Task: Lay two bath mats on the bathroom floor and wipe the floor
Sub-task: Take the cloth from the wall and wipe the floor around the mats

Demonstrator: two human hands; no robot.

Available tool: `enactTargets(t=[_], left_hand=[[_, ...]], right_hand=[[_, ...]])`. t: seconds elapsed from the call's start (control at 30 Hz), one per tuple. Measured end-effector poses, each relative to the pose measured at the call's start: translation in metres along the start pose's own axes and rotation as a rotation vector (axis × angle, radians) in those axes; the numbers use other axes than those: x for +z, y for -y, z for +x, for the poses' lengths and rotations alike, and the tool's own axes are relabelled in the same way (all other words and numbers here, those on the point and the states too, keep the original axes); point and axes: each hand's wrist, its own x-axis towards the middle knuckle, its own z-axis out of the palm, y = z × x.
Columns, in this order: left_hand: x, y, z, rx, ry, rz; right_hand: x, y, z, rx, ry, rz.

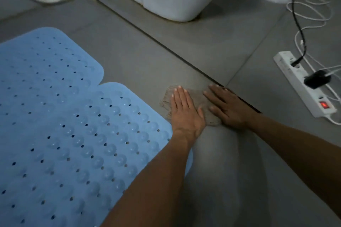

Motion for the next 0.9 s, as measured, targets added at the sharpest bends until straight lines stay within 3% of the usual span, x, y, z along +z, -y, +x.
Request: enactTargets(t=[0.5,0.77,0.9], left_hand=[[0.015,-0.037,-0.112,0.437,0.148,0.080],[0.010,-0.007,-0.160,0.633,0.204,0.156],[0.004,0.018,-0.193,0.697,0.185,0.196]], right_hand=[[0.034,0.077,-0.183,0.588,0.082,0.223],[0.036,0.145,-0.225,0.752,0.217,0.237],[0.045,0.190,-0.241,0.817,0.154,0.290]])
